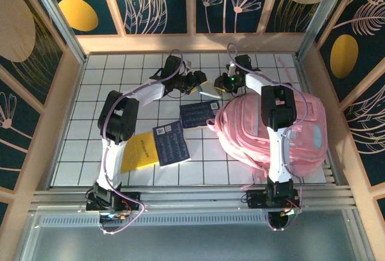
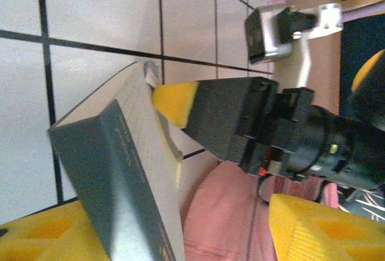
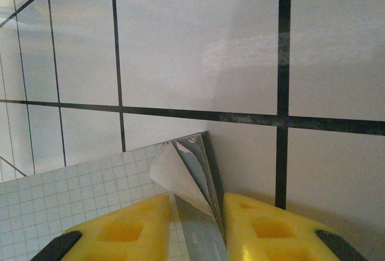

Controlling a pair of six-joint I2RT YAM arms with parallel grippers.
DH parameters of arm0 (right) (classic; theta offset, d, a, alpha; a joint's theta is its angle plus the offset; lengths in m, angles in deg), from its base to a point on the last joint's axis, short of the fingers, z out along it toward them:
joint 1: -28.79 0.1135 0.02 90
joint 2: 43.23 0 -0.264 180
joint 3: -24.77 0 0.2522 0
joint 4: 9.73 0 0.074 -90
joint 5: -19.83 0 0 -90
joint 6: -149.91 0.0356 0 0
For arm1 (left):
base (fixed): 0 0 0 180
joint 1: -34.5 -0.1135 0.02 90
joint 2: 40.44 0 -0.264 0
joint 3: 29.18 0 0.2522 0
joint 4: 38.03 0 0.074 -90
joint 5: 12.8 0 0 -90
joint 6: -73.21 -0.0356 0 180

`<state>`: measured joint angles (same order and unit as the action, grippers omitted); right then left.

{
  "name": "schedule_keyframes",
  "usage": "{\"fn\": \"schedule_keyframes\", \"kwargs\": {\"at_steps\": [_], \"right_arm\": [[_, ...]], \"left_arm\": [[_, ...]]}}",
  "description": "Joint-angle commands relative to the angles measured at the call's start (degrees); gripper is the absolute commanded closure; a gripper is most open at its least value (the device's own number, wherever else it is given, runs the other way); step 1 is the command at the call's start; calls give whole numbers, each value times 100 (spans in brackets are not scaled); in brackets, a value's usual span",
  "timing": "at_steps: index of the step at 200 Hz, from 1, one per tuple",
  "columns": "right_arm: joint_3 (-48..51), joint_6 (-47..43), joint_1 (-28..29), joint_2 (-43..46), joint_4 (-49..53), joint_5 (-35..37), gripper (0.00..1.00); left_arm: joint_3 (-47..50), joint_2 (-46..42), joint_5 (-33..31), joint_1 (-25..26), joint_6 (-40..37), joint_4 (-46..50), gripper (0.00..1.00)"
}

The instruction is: Pack the student bag

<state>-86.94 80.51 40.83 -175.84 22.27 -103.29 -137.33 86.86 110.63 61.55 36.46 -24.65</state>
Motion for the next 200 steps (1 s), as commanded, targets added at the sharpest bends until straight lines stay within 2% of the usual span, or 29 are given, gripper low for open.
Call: {"fn": "schedule_keyframes", "kwargs": {"at_steps": [1, 18, 41, 72, 82, 109, 140, 164, 183, 200], "right_arm": [[319, 66, 188, -54, 534, -36, 72], [380, 76, 205, -21, 505, -45, 73], [443, 93, 194, 96, 462, 23, 73], [455, 144, 135, 403, 424, 40, 73], [399, 125, 139, 500, 483, 75, 73], [269, 13, 134, 882, 725, 362, 63], [57, -226, 86, 1459, 1058, 412, 43], [-303, -527, 105, 1909, 1429, 219, 32], [-476, -697, 118, 2273, 1568, -2, 29], [-240, -560, 127, 2671, 1333, -421, 29]], "left_arm": [[-134, 275, 200, 45, -114, -13, 40], [-166, 416, 288, 45, -128, -8, 48], [-129, 488, 271, 46, -202, -27, 70], [66, 339, 322, 31, -287, -271, 88], [132, 238, 314, 5, -308, -339, 100], [438, -259, 434, -162, -398, -583, 100], [571, -1187, 385, -298, -1292, -14, 100], [458, -1769, 567, -315, -2262, 803, 100], [680, -2290, 596, -313, -2792, 984, 100], [1146, -2796, 626, -322, -2661, 566, 100]]}}
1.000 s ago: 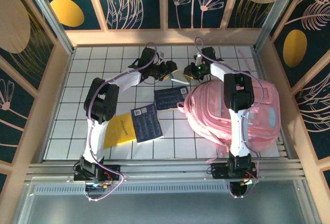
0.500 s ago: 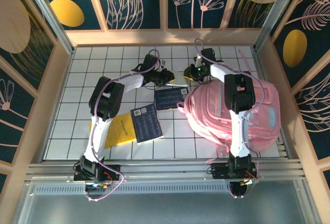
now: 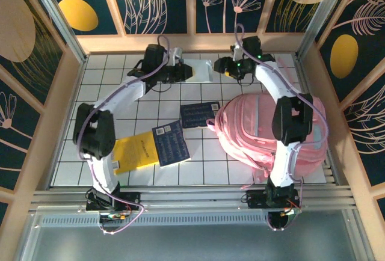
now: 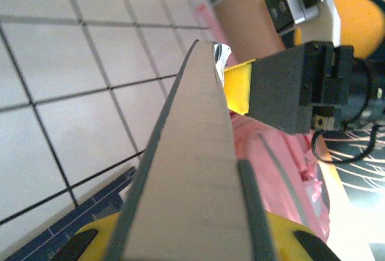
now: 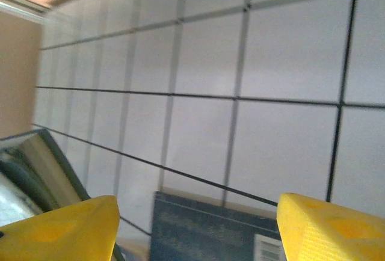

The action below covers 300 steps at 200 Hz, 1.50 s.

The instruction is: Pack the student bag

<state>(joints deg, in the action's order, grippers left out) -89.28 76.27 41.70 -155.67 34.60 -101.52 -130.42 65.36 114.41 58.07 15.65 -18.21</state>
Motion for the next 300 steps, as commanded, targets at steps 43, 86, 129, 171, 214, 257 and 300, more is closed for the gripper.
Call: {"fn": "schedule_keyframes", "kwargs": {"at_steps": [43, 86, 129, 171, 214, 257, 300], "right_arm": [[546, -102, 194, 1651, 92, -468, 28], [885, 385, 863, 2188, 1642, 2546, 40], [1556, 1370, 1032, 2899, 2588, 3779, 53], [1992, 1360, 847, 2993, 2901, 3932, 53], [2241, 1291, 642, 2910, 3124, 4381, 53], [3066, 978, 8, 3307, 2348, 2653, 53], [3413, 876, -78, 3438, 2023, 2036, 57]], "left_arm": [[1209, -1449, 310, 25, -51, -642, 100], [2055, -2070, -686, -214, 881, -612, 100], [2860, -2336, -524, -345, 1335, -1152, 100], [3087, -2362, -386, -342, 1305, -1281, 100], [3141, -2424, -302, -342, 1217, -1274, 100], [3290, -2385, -208, -341, 1194, -1344, 100], [3285, -2331, -135, -343, 1248, -1424, 100]]}}
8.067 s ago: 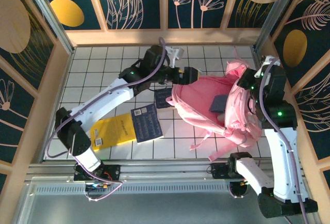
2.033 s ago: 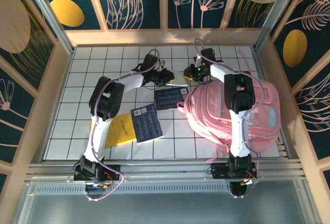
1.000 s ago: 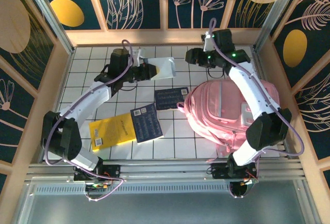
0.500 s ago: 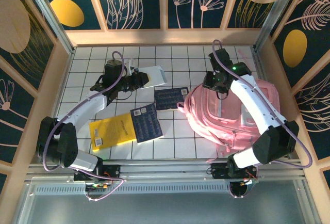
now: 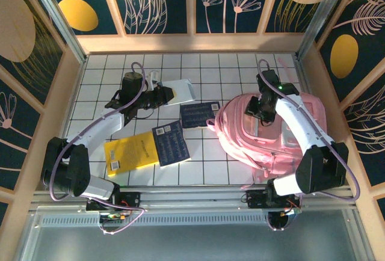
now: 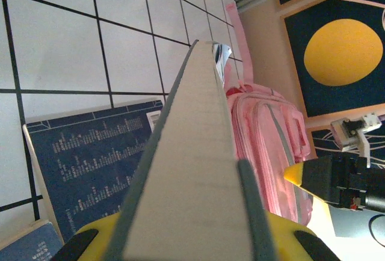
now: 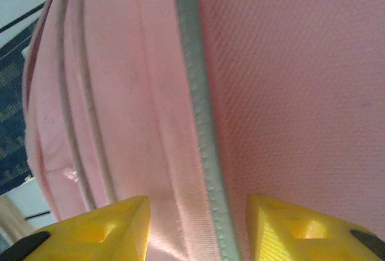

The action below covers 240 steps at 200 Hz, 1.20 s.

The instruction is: Pack the student bag

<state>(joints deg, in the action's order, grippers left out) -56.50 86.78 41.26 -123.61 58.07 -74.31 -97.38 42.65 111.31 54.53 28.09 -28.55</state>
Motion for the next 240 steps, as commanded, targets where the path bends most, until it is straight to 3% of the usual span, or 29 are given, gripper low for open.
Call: {"fn": "schedule_keyframes", "kwargs": {"at_steps": [1, 58, 106, 169, 207, 240], "right_arm": [[138, -179, -39, 237, -333, -698, 57], [422, -231, -82, 304, -665, -858, 82], [521, -382, -88, 476, -939, -1155, 90], [179, -690, 39, 605, -458, -439, 86], [257, -804, 66, 673, -611, -1078, 84], [575, -829, 84, 580, -875, -1168, 80]], "left_arm": [[-17, -58, 175, 10, 4, -390, 100], [47, 40, 219, 10, 134, -554, 100], [130, 92, 218, 10, 184, -601, 100], [135, 224, 252, 12, 246, -652, 100], [190, 378, 359, 11, 434, -870, 100], [245, 466, 410, 23, 493, -966, 100]]}}
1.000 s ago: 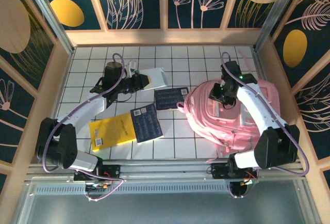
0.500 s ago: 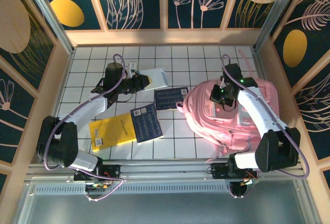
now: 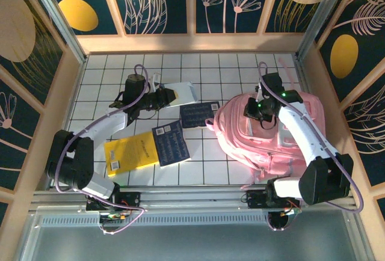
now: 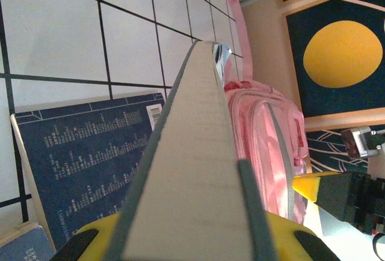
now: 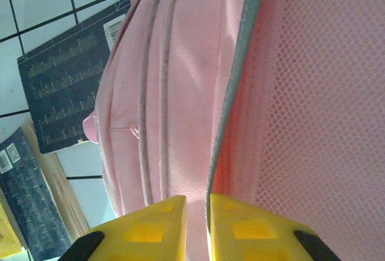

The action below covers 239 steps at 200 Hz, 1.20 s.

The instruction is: Pack the student bag

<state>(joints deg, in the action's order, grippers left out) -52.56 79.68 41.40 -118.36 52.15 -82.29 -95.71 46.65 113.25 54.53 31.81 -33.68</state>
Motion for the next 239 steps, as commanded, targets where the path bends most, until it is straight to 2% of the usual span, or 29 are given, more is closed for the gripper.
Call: {"fn": "schedule_keyframes", "kwargs": {"at_steps": [1, 37, 96, 109, 123, 133, 155, 198, 239], "right_arm": [[198, -112, 69, 53, -293, -366, 80], [406, -39, 71, -236, -333, 83, 74], [746, 94, 71, -292, -657, -115, 72], [871, 147, 71, -379, -791, -91, 74], [868, 202, 73, -467, -802, -44, 87], [703, 190, 71, -450, -727, -50, 100], [72, 79, 27, -65, -450, -72, 100], [-1072, -151, -329, 532, 48, -729, 100], [-1721, -311, -431, 788, 257, -1131, 100]], "left_arm": [[81, 69, 221, 25, 131, -459, 100], [201, 116, 299, 19, 208, -571, 100], [237, 172, 341, 21, 212, -613, 100], [227, 186, 349, 22, 220, -616, 100], [217, 181, 371, 22, 235, -627, 100], [192, 177, 417, 24, 216, -616, 100], [86, 101, 403, 18, 57, -366, 100], [-255, 88, 608, 69, -148, -41, 100], [-629, 318, 776, 435, -279, 122, 100]]}}
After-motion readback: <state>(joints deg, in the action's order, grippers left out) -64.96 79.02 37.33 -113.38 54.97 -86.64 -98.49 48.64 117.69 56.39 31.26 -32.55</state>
